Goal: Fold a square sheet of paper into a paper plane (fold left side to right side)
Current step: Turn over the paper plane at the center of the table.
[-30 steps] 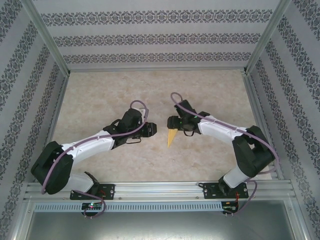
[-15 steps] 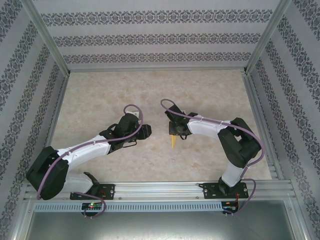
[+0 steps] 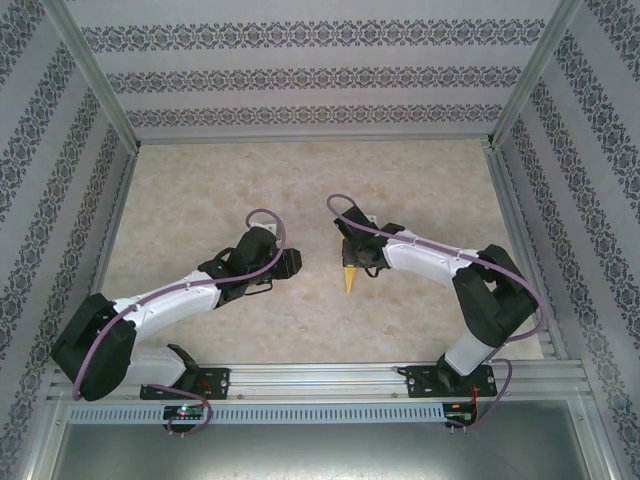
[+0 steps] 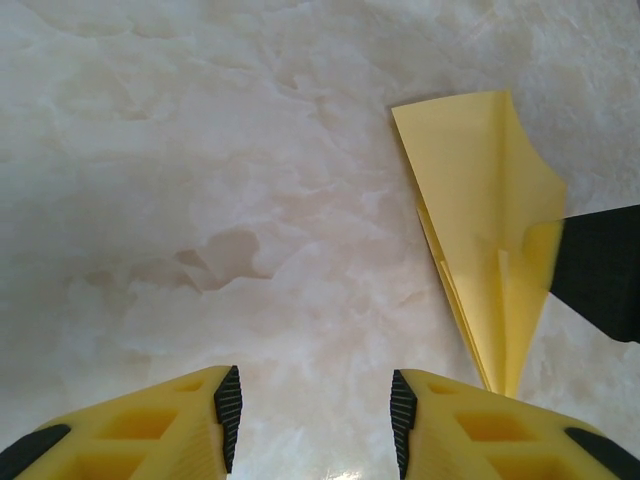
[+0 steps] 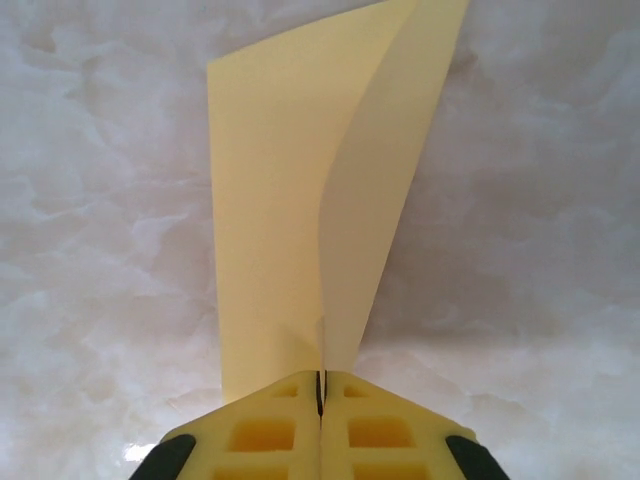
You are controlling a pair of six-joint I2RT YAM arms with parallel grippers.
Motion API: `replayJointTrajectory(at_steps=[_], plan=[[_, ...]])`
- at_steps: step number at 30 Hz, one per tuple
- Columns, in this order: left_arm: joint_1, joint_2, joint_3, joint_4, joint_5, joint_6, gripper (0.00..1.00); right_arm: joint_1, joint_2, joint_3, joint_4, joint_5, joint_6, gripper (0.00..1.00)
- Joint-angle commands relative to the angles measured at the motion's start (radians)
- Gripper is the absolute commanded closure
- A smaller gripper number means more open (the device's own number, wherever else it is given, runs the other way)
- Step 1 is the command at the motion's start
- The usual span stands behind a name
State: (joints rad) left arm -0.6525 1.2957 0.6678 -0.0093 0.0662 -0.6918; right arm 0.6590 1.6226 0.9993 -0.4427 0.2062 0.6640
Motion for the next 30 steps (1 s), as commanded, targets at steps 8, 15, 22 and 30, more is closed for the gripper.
replayJointTrajectory(at_steps=[8,15,22,30], plan=[[0.008,-0.098,0.032,-0.117,-0.107,0.032,0.5,0.019,-0.164,-0.011,0.073,-0.206,-0.085,1.0],[0.007,-0.244,0.007,-0.184,-0.234,0.046,0.42,0.016,-0.27,-0.144,0.272,-0.437,-0.025,1.0],[0.008,-0.306,-0.02,-0.207,-0.262,0.044,0.4,-0.027,-0.171,-0.326,0.452,-0.482,0.036,1.0],[0.008,-0.301,-0.012,-0.21,-0.249,0.037,0.39,-0.08,-0.217,-0.4,0.391,-0.4,-0.01,0.87]])
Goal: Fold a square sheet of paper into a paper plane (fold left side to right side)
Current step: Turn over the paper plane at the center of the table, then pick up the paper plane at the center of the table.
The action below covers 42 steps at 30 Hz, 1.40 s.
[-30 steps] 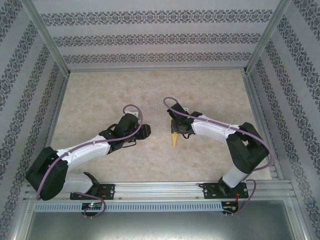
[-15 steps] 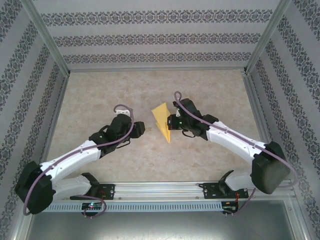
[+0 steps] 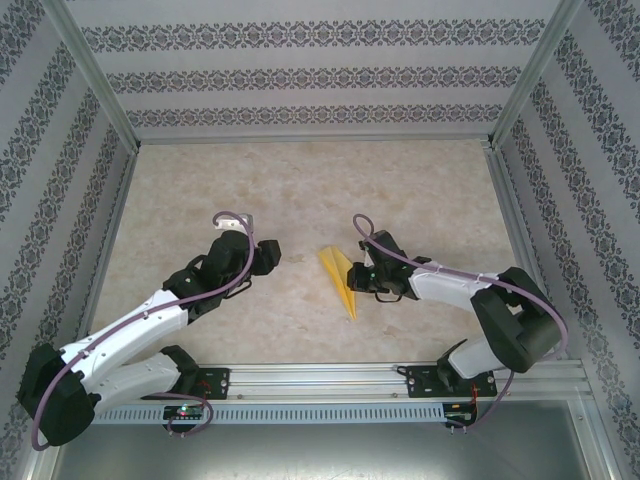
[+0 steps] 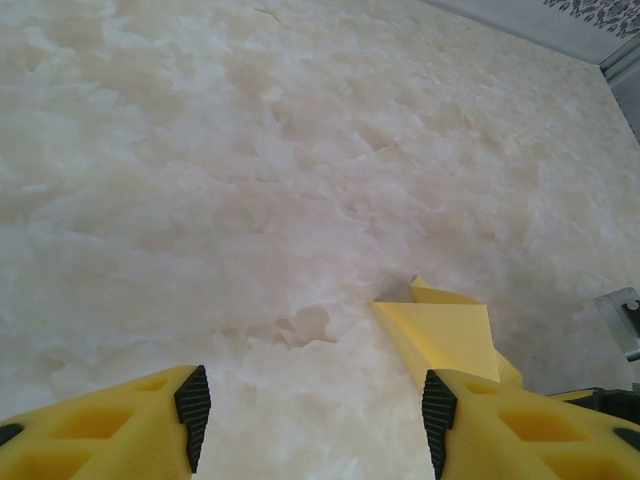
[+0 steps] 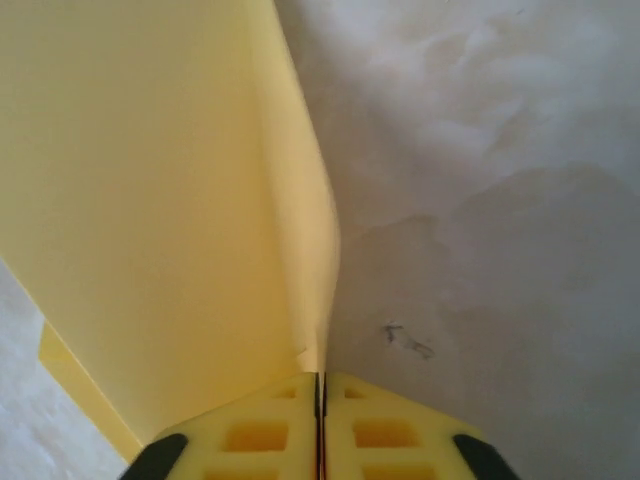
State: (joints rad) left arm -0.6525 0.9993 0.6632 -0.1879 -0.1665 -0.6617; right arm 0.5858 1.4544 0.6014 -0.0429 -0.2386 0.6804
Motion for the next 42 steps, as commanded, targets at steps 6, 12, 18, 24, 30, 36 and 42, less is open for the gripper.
replayJointTrajectory(at_steps=[6,12,18,24,30,36,42], plan=[[0.008,0.02,0.003,-0.026,-0.003,0.011,0.37,-0.008,-0.153,0.05,-0.232,0.164,-0.119,0.7],[0.008,0.046,0.01,0.012,0.025,0.014,0.33,0.014,-0.251,0.082,-0.368,0.098,-0.203,0.58],[0.009,0.068,0.01,0.038,0.047,0.011,0.3,0.087,-0.194,0.104,-0.407,0.07,-0.204,0.53],[0.008,0.066,0.011,0.025,0.05,0.011,0.29,0.139,-0.082,0.151,-0.393,0.088,-0.205,0.54],[0.008,0.059,0.01,0.015,0.044,0.013,0.29,0.149,-0.01,0.181,-0.384,0.099,-0.204,0.56],[0.008,0.059,0.01,0.013,0.045,0.013,0.28,0.149,0.018,0.192,-0.399,0.137,-0.202,0.59],[0.008,0.059,0.01,0.007,0.044,0.015,0.28,0.152,0.055,0.199,-0.389,0.126,-0.202,0.6]])
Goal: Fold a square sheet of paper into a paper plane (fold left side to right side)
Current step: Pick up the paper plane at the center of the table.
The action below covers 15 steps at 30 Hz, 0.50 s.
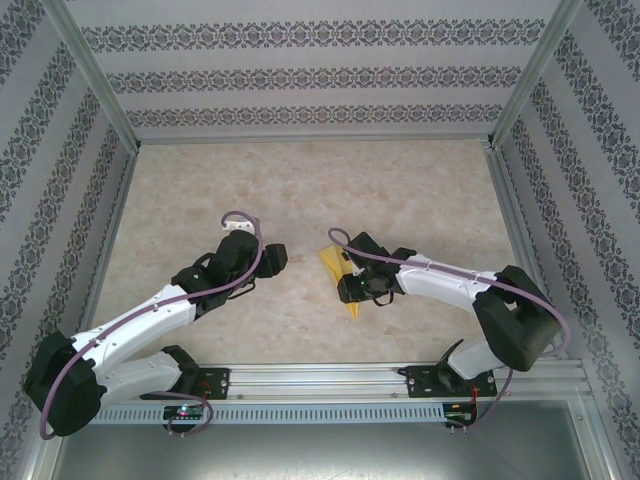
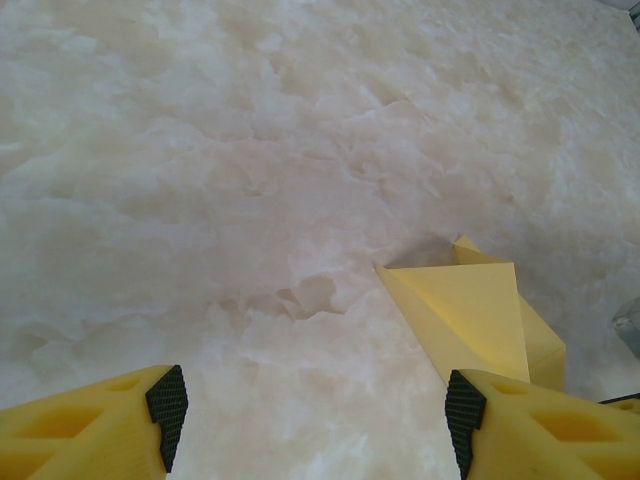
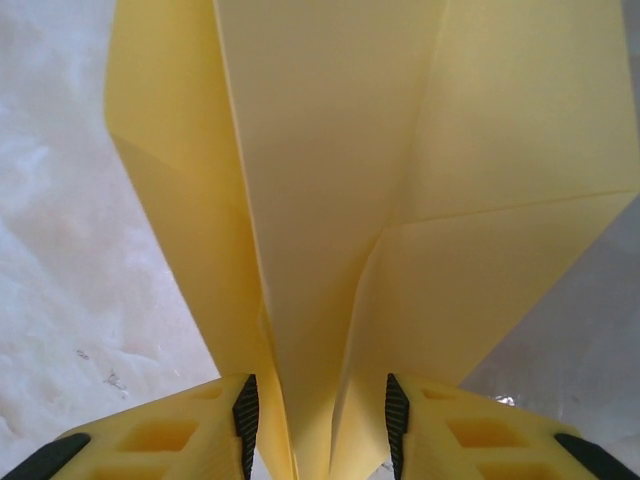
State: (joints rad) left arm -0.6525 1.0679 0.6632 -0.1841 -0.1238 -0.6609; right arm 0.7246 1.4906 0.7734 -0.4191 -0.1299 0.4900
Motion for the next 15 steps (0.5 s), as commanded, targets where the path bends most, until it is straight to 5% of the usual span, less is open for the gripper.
replayJointTrajectory(at_steps=[1,15], plan=[[0.008,-0.009,0.011,0.004,0.001,0.014,0.28,0.013,0.023,0.029,-0.012,0.019,-0.011,0.6],[0.007,-0.005,0.012,-0.006,0.001,0.019,0.27,0.039,0.092,0.077,-0.043,0.052,-0.024,0.59]])
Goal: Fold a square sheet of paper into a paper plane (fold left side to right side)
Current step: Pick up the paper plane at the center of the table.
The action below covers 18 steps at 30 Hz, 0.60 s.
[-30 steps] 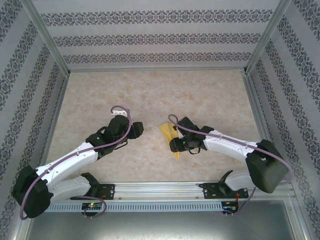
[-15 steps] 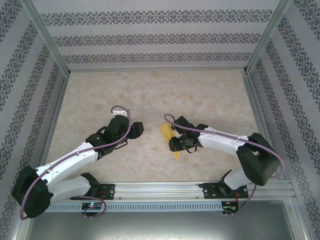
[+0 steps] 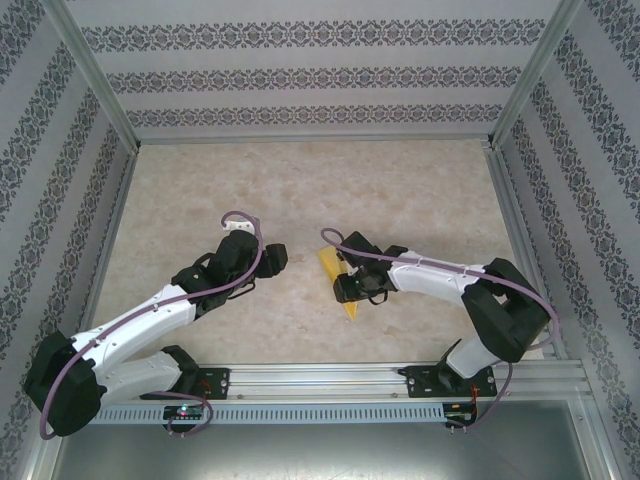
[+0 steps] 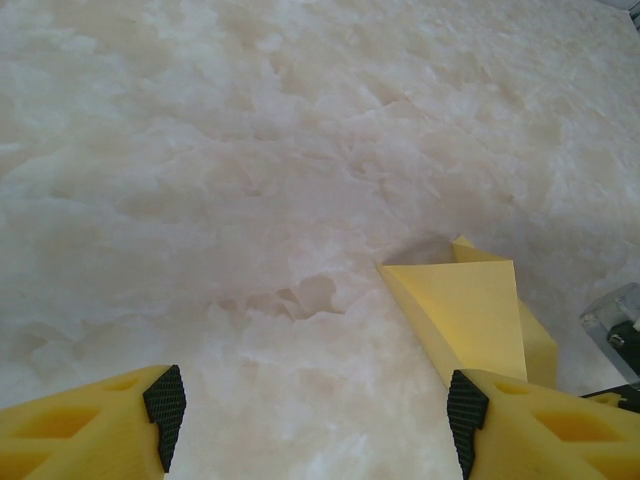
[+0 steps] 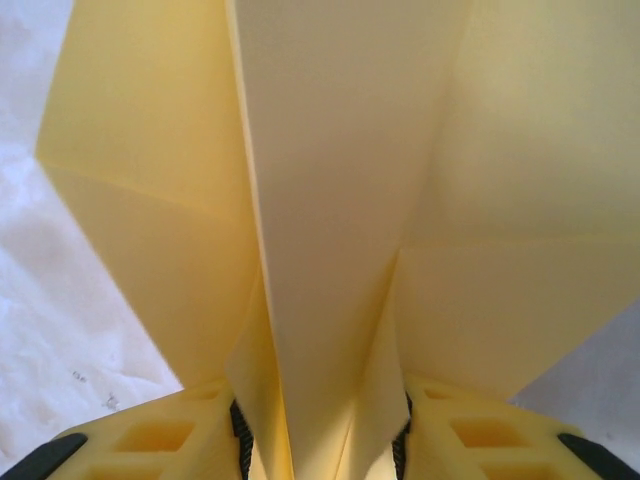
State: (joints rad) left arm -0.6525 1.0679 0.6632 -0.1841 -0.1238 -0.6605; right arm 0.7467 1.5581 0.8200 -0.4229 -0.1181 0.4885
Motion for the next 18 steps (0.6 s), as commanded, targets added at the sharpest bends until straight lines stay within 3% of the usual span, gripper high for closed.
replayJointTrajectory(at_steps=[1,11,18], plan=[[0.009,-0.005,0.012,-0.007,0.001,0.018,0.27,0.021,0.032,0.036,-0.046,0.049,-0.024,0.59],[0.008,-0.003,0.012,-0.014,0.001,0.019,0.27,0.054,0.133,0.083,-0.093,0.092,0.002,0.64],[0.008,-0.018,0.015,-0.033,0.0,0.028,0.26,0.035,0.129,0.116,-0.108,0.109,0.049,0.87]])
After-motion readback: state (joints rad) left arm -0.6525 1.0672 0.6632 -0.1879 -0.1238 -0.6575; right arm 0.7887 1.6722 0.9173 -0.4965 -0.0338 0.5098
